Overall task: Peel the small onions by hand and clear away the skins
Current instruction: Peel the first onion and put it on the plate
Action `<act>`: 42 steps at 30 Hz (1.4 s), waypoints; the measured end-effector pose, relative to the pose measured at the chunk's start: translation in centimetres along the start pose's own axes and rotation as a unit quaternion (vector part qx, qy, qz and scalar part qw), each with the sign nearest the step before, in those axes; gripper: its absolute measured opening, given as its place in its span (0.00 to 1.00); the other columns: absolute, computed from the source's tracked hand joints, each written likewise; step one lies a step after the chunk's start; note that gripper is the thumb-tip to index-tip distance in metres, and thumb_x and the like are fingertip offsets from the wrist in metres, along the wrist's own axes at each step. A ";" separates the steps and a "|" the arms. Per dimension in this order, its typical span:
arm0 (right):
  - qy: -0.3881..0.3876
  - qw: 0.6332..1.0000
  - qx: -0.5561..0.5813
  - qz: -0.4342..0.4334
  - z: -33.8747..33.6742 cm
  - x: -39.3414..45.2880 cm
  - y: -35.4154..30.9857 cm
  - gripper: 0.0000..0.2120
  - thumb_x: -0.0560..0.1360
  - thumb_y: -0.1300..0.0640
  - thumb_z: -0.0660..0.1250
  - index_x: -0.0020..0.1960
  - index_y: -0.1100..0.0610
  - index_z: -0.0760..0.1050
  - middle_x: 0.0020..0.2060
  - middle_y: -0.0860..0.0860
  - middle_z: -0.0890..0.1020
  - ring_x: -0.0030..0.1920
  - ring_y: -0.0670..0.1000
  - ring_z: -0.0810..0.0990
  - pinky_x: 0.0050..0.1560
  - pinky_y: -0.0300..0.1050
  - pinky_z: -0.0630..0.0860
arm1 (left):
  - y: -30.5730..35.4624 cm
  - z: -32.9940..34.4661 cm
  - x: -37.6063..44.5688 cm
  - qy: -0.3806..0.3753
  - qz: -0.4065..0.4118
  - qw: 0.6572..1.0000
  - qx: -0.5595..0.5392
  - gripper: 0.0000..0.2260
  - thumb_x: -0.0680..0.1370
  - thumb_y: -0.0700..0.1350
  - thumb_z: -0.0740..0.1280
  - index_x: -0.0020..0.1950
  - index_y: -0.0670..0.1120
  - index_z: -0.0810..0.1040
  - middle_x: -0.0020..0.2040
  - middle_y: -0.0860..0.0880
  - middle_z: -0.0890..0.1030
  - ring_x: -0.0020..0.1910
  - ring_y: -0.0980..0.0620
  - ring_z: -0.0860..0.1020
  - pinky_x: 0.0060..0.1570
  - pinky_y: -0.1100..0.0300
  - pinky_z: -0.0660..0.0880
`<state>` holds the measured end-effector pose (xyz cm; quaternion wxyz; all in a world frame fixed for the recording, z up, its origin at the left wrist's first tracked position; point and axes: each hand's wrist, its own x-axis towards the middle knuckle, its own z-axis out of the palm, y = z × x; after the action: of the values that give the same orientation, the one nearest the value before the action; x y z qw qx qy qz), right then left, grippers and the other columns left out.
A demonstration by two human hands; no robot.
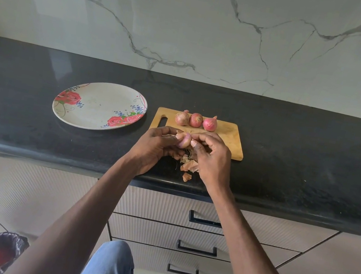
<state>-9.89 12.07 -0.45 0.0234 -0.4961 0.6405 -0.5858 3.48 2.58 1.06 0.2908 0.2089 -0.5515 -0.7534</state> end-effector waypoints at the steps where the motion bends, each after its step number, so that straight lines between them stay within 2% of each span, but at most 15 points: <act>1: 0.003 1.000 -0.002 -0.002 0.0 0.0 0.0 0.07 0.75 0.66 0.72 0.49 0.56 0.84 0.47 0.46 0.83 0.51 0.44 0.80 0.55 0.34 0.76 | 0.0 0.0 0.0 -0.001 0.000 1.000 0.001 0.07 0.79 0.37 0.66 0.55 0.36 0.78 0.46 0.41 0.82 0.38 0.48 0.81 0.39 0.60 0.81; 9: -0.022 0.995 -0.092 -0.044 0.4 0.1 0.3 0.04 0.77 0.69 0.69 0.46 0.62 0.77 0.46 0.50 0.78 0.46 0.43 0.74 0.47 0.26 0.69 | 0.1 -0.2 -0.2 0.001 0.003 1.000 0.026 0.04 0.80 0.36 0.66 0.53 0.36 0.78 0.42 0.42 0.83 0.35 0.48 0.81 0.37 0.60 0.80; 13: -0.033 0.983 -0.160 -0.085 1.1 -0.1 0.2 0.08 0.76 0.73 0.65 0.48 0.61 0.71 0.47 0.50 0.73 0.47 0.45 0.71 0.46 0.29 0.66 | 0.1 0.0 -0.3 0.013 0.011 0.998 0.054 0.06 0.80 0.37 0.68 0.53 0.34 0.76 0.39 0.41 0.82 0.33 0.47 0.80 0.35 0.60 0.80; 16: -0.024 0.975 -0.198 -0.100 1.4 -0.2 0.2 0.09 0.74 0.74 0.65 0.48 0.62 0.71 0.48 0.54 0.74 0.48 0.48 0.70 0.47 0.36 0.66 | 0.0 0.2 -0.3 0.022 0.012 0.998 0.055 0.07 0.79 0.38 0.69 0.52 0.34 0.76 0.38 0.40 0.82 0.33 0.46 0.80 0.35 0.60 0.80; 19: -0.008 0.973 -0.204 -0.104 1.6 -0.3 0.2 0.10 0.73 0.74 0.66 0.49 0.63 0.71 0.47 0.57 0.75 0.47 0.49 0.71 0.46 0.39 0.68 | 0.0 0.3 -0.3 0.027 0.011 0.998 0.050 0.06 0.80 0.38 0.67 0.51 0.34 0.77 0.39 0.39 0.82 0.33 0.46 0.81 0.36 0.59 0.80; 32: -0.015 0.975 -0.191 -0.112 1.4 -0.6 0.0 0.11 0.73 0.75 0.65 0.48 0.61 0.71 0.49 0.56 0.74 0.48 0.48 0.71 0.46 0.38 0.69 | 0.2 0.5 -0.3 0.049 0.001 0.997 0.057 0.06 0.81 0.39 0.66 0.52 0.35 0.77 0.39 0.39 0.83 0.34 0.46 0.82 0.35 0.59 0.81; 37: -0.034 0.975 -0.191 -0.107 1.4 -0.8 0.0 0.10 0.75 0.74 0.65 0.49 0.60 0.70 0.48 0.50 0.71 0.47 0.47 0.71 0.45 0.35 0.69 | 0.0 0.3 0.0 0.062 0.000 0.997 0.047 0.09 0.82 0.40 0.66 0.55 0.33 0.76 0.41 0.37 0.82 0.34 0.45 0.82 0.35 0.58 0.81; 42: -0.050 0.981 -0.160 -0.101 1.4 -0.8 0.2 0.08 0.77 0.72 0.63 0.49 0.60 0.70 0.47 0.49 0.71 0.46 0.46 0.70 0.43 0.28 0.66 | 0.1 0.4 0.1 0.071 -0.003 0.997 0.041 0.08 0.82 0.41 0.66 0.51 0.35 0.77 0.38 0.39 0.82 0.33 0.46 0.81 0.33 0.58 0.80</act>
<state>-8.79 11.52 -1.51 -0.0837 -0.5841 0.6702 -0.4501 3.20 2.75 1.23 0.3185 0.2748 -0.5593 -0.7143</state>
